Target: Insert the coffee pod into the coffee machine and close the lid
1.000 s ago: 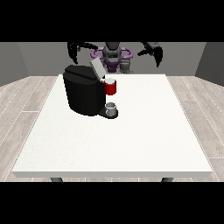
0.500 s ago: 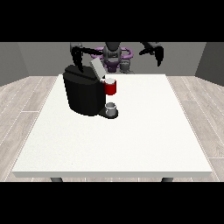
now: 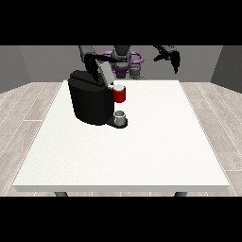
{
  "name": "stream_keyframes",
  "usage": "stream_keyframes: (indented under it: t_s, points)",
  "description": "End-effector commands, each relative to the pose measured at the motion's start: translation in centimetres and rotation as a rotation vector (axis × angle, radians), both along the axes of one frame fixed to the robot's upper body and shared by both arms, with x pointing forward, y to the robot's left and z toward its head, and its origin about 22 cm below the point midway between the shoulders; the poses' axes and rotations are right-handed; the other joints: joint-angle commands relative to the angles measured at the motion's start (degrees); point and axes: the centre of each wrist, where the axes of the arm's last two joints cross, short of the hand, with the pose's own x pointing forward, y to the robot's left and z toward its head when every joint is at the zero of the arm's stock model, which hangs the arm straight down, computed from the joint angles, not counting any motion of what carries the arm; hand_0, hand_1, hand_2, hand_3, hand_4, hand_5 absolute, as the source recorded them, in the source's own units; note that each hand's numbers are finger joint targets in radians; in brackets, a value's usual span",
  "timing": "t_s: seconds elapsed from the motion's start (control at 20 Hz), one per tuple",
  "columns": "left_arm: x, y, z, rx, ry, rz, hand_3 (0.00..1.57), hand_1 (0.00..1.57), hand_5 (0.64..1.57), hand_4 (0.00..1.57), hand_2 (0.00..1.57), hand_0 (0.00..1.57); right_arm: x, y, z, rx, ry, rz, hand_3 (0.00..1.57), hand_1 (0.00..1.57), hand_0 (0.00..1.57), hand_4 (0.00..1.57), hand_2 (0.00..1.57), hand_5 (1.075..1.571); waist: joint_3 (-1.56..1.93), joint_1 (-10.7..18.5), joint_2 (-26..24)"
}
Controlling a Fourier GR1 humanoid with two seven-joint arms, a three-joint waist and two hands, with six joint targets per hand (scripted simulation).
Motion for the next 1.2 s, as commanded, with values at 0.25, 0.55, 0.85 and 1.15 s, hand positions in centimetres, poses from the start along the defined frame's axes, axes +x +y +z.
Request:
stream_keyframes:
  t_s: [0.25, 0.55, 0.85, 1.15]
  points:
    - [0.2, -0.2, 0.6, 0.014, -0.001, 0.033, 0.0, 0.0, 1.571, 0.36, 0.0, 0.0, 1.6, 1.5, 2.5, -0.055, -0.062, 0.046, 0.0, 0.0, 0.0, 0.2, 0.0, 1.571, 0.04, -0.76, 2.51]
    - [0.5, -0.4, -0.5, -0.007, -0.023, 0.009, 0.0, 0.0, 1.571, 0.36, 0.0, 0.0, 2.4, 5.8, 7.2, -0.127, -0.131, 0.134, 0.0, 0.0, 0.0, 0.1, 0.0, 1.571, 0.0, 0.74, 3.44]
    - [0.2, -1.6, 1.0, 0.014, -0.015, -0.047, 0.0, 0.0, 1.571, 0.34, 0.0, 0.0, 2.7, 5.2, 6.4, -0.146, -0.151, 0.098, 0.0, 0.0, 0.0, 0.0, 0.0, 1.571, 0.05, 5.47, 3.93]
    - [1.6, -3.1, 2.5, -0.004, -0.094, -0.078, 0.0, 0.0, 1.571, 0.38, 0.0, 0.0, 3.0, 7.3, 10.7, -0.252, -0.242, 0.099, 0.0, 0.0, 0.0, 0.08, 0.0, 1.571, 0.03, 7.66, 7.37]
